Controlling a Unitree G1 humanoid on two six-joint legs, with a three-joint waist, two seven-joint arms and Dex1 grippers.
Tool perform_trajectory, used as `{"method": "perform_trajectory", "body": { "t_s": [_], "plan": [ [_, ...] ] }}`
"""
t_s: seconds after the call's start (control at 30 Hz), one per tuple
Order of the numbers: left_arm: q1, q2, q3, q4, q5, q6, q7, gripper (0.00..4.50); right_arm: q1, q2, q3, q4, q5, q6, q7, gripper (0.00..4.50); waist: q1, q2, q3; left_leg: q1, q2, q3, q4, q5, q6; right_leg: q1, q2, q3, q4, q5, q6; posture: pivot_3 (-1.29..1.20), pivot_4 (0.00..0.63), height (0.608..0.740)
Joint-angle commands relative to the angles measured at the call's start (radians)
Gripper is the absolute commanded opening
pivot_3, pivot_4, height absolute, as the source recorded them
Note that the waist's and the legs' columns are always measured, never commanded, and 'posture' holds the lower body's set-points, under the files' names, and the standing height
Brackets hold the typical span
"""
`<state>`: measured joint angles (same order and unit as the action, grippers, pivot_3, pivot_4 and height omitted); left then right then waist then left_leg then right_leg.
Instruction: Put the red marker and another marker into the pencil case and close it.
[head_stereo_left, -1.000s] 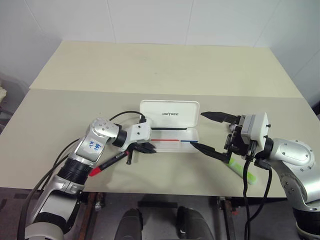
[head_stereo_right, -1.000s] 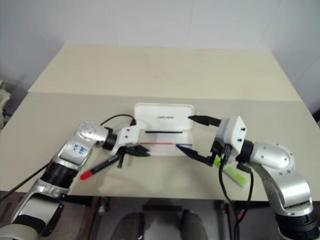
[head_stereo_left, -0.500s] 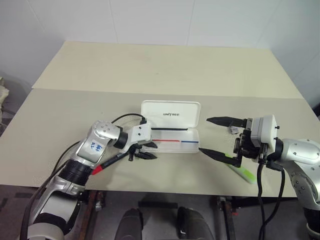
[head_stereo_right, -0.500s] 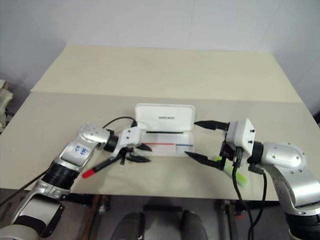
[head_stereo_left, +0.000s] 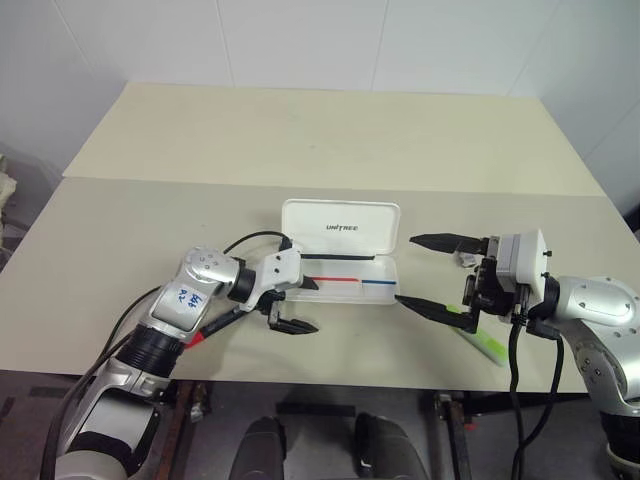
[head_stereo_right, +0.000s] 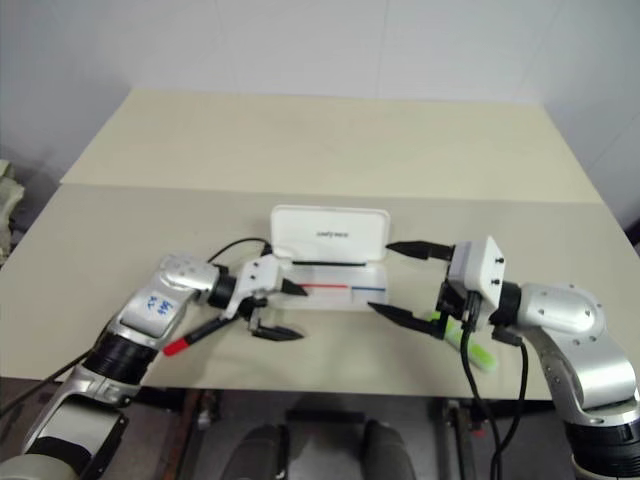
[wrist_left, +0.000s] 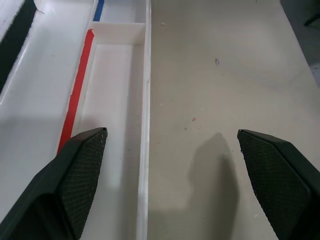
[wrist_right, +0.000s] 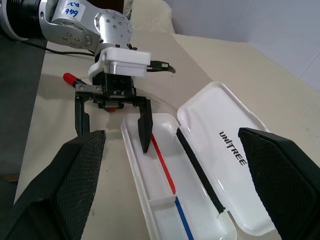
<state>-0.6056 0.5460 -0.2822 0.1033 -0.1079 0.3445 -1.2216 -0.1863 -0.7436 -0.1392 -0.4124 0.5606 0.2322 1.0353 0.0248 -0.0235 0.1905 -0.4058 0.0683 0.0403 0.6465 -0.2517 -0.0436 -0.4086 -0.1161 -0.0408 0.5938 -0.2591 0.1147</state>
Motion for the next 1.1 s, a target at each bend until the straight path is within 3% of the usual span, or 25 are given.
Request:
{"method": "perform_trajectory", "body": {
  "t_s": [0.03,0.47,0.73,0.87,1.1],
  "plan": [
    [0.006,-0.014,0.091,0.001,-0.092,-0.036,0.001,4.47,-0.01,0.011,0.0,-0.001,0.0,-0.024,0.003,4.5,0.0,0.0,0.0,0.0,0.0,0.0,0.0,0.0,0.0,0.0,0.0,0.0,0.0,0.0,0.0,0.0,0.15,0.74],
    [0.13,0.033,0.246,-0.103,-0.262,-0.074,-0.039,4.47,-0.051,0.032,0.041,0.054,-0.005,-0.036,0.031,4.5,-0.002,0.0,0.0,0.0,0.0,0.0,-0.001,-0.001,0.0,0.0,0.0,0.0,0.0,0.002,0.004,0.0,0.15,0.74],
    [0.278,0.151,0.392,-0.232,-0.334,-0.036,0.002,4.47,-0.084,0.042,0.052,0.077,0.003,-0.046,0.066,4.5,-0.002,0.0,0.0,0.0,0.0,0.0,-0.001,-0.001,0.0,-0.001,0.0,0.0,0.0,0.001,0.002,0.0,0.15,0.74],
    [0.495,0.231,0.523,-0.274,-0.333,-0.018,0.032,4.47,-0.149,0.003,0.079,0.084,-0.017,-0.085,0.159,4.5,-0.018,0.0,0.0,0.001,0.001,0.002,-0.002,-0.002,-0.001,-0.001,0.0,0.001,-0.001,-0.001,-0.001,0.0,0.15,0.74],
    [0.64,0.196,0.54,-0.197,-0.247,-0.138,0.149,4.47,-0.211,0.014,0.117,0.103,-0.022,-0.081,0.197,4.5,-0.02,0.0,0.0,0.0,0.002,0.001,-0.003,-0.003,-0.002,-0.002,0.0,0.0,-0.002,-0.004,-0.007,0.0,0.15,0.74]
  ]
}}
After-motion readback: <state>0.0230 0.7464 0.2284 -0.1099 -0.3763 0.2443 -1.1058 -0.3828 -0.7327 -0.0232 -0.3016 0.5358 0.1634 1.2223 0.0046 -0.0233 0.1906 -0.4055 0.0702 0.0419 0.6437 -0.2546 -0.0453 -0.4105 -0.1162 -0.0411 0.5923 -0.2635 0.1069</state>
